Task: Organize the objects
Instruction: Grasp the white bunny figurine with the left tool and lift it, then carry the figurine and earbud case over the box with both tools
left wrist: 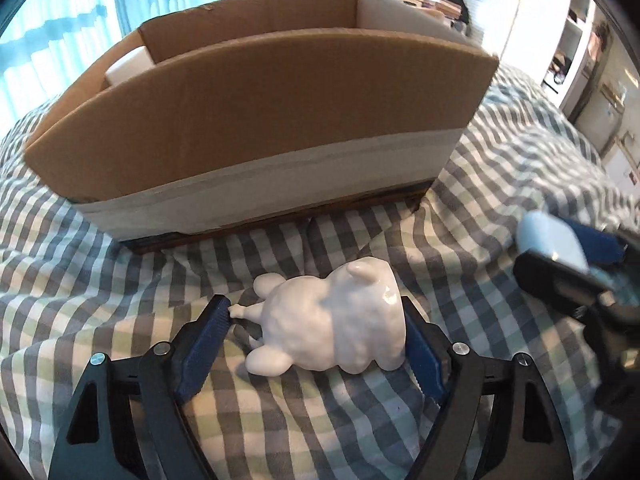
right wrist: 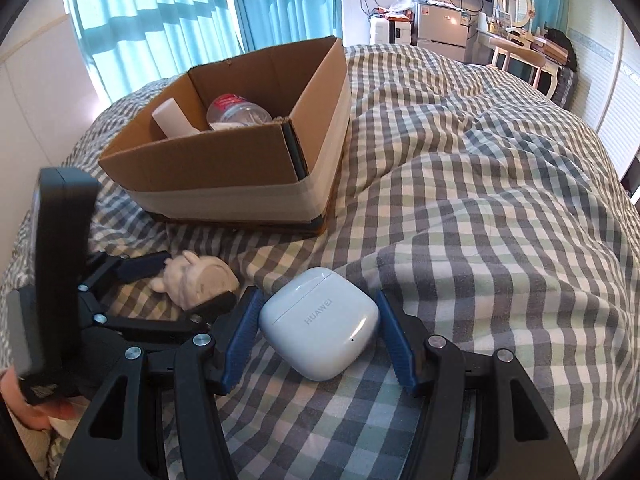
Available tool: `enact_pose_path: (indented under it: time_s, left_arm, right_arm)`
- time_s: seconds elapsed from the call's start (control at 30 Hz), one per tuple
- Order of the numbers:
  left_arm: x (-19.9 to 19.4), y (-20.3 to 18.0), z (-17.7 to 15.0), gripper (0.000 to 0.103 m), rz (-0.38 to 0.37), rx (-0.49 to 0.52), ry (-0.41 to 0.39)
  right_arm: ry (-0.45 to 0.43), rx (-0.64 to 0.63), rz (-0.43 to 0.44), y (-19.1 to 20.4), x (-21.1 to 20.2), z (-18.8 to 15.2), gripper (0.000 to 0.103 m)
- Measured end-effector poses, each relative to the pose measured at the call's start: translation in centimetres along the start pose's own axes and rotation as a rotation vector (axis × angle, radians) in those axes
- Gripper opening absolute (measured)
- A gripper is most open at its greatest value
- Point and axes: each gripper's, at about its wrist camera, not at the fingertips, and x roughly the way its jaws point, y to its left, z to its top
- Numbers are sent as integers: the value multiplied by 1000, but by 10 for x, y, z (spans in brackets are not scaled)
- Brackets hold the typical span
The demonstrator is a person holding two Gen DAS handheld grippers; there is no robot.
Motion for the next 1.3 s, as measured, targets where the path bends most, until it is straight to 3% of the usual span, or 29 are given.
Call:
enact_pose_path:
  time_s: [0.3,0.73,0.97,1.07,1.3]
  left_arm:
    - [-59,17,-11,84,1,-75,-106]
    - [-151,26,-28,84,55,-61,-294]
    - [-196,30,-33,84,73,-57,-355]
    - [-211,29,-30,84,67,-53,-369]
    - [-230,36,3,84,80,-38,-395]
  right_arm:
    - [-29,-25,-42,8,-15,-7,59]
    - [-188,-92,-44,52,-94,-13,59]
    - [-253,-126,-27,73,-132,-11,59]
    - [-277,-129,23,80,-148,-5,59]
    - [-322,-193,24,97,-169,21,58]
